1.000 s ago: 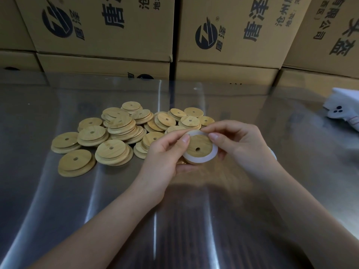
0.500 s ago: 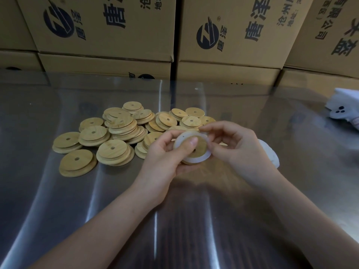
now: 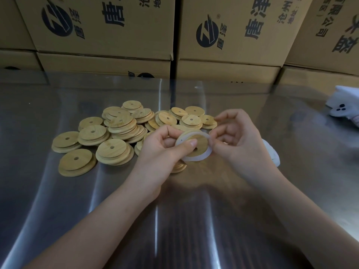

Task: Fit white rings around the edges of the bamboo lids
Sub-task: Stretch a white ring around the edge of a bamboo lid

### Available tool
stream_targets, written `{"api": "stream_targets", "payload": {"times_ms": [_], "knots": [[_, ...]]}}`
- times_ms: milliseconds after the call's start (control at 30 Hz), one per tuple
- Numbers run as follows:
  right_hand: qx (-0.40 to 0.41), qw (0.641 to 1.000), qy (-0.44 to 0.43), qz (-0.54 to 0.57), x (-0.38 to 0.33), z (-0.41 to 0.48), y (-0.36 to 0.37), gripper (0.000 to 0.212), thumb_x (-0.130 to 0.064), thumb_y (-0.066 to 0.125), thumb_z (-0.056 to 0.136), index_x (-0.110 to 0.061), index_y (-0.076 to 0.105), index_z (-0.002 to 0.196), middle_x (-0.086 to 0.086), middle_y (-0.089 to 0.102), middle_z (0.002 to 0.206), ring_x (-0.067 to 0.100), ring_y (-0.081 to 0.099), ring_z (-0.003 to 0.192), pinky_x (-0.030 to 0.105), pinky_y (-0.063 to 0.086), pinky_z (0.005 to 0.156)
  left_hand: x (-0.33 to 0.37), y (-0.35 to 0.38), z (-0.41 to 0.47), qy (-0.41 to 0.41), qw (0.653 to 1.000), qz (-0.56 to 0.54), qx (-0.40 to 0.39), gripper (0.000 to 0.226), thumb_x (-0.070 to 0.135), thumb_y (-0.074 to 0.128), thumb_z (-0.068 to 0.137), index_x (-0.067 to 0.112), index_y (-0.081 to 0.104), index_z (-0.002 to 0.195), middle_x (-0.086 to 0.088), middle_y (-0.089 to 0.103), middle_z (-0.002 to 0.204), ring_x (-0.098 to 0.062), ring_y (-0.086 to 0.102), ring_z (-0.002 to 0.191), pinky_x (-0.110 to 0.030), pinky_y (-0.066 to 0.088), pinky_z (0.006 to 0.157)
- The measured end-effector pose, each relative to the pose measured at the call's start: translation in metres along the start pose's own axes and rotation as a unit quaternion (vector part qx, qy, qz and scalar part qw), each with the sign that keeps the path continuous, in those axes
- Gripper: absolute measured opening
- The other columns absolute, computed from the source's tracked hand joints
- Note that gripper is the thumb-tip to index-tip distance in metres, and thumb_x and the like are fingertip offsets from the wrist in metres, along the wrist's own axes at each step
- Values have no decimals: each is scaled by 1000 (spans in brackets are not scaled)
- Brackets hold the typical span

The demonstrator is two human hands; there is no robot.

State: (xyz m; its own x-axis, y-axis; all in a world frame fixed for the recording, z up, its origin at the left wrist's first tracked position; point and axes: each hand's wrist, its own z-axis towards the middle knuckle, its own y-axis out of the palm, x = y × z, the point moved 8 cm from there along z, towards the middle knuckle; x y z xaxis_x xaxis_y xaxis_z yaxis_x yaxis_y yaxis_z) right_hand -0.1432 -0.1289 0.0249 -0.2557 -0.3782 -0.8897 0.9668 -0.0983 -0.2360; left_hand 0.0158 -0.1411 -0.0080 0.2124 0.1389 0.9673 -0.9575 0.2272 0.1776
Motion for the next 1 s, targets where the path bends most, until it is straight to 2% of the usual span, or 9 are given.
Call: {"api": "stream_targets", "payload": {"times_ms": [133, 267, 367, 533, 600, 733, 833, 933, 1000], "knots": [[-11, 1000, 9, 11, -3, 2, -3, 42, 8, 69, 81, -24, 46, 99, 2, 69, 74, 16, 64, 64, 40, 57, 70, 3, -2, 0, 4, 1000, -17, 8, 16, 9, 72, 81, 9, 62, 93, -6, 76, 80, -12, 71, 72, -20, 54, 61], [-43, 997, 49, 51, -1, 6, -5, 42, 13, 67, 80, -17, 45, 99, 8, 71, 72, 16, 68, 62, 29, 58, 63, -1, -1, -1, -11, 999, -43, 23, 14, 10, 71, 80, 13, 61, 90, -7, 76, 85, -16, 73, 80, -32, 58, 75], [-44, 994, 78, 63, 3, 5, -6, 36, 13, 67, 80, -12, 46, 96, 10, 71, 71, 19, 69, 62, 30, 59, 62, -5, 1, -3, -20, 998, -47, 31, 14, 5, 67, 85, 15, 60, 91, -7, 76, 88, -19, 73, 85, -40, 56, 83], [-19, 989, 134, 66, 11, 1, -8, 21, 1, 72, 82, -7, 54, 88, 19, 70, 72, 25, 68, 61, 35, 60, 58, -2, 7, -4, 11, 1000, 6, -7, 44, -3, 61, 90, 33, 56, 115, -1, 74, 98, -15, 70, 85, -31, 56, 69], [-20, 985, 156, 68, 14, 0, -8, 16, -3, 74, 81, -5, 59, 83, 18, 70, 70, 26, 68, 60, 35, 60, 56, 2, 10, -5, 37, 998, 45, -19, 58, -6, 58, 92, 44, 58, 121, 1, 71, 102, -15, 67, 87, -32, 56, 72], [-7, 990, 137, 44, 11, -2, -8, 12, -3, 75, 80, -5, 63, 79, 15, 70, 67, 24, 69, 58, 31, 60, 56, 11, 11, -7, 74, 991, 109, -11, 46, -7, 58, 90, 32, 71, 109, 6, 72, 108, -15, 67, 101, -36, 55, 95], [6, 995, 97, -4, 7, -5, -5, 18, 2, 74, 79, -14, 67, 75, 5, 70, 67, 25, 70, 63, 31, 61, 64, 13, 4, -7, 71, 991, 110, 33, 37, -3, 67, 85, 30, 75, 97, 11, 74, 101, -7, 69, 97, -30, 56, 90], [13, 995, 97, -23, 11, -7, 3, 20, 2, 72, 78, -16, 68, 73, 10, 71, 72, 34, 70, 73, 43, 61, 72, 15, 0, -8, 83, 988, 111, 61, 32, -1, 71, 83, 28, 75, 94, 13, 75, 96, -5, 70, 92, -27, 59, 83], [21, 991, 129, 5, 17, -9, 6, 13, -2, 72, 80, -12, 68, 74, 15, 71, 73, 30, 71, 72, 41, 62, 67, 17, 1, -10, 100, 985, 127, 60, 31, -1, 71, 83, 28, 74, 93, 15, 74, 95, -4, 70, 90, -25, 59, 80]]}}
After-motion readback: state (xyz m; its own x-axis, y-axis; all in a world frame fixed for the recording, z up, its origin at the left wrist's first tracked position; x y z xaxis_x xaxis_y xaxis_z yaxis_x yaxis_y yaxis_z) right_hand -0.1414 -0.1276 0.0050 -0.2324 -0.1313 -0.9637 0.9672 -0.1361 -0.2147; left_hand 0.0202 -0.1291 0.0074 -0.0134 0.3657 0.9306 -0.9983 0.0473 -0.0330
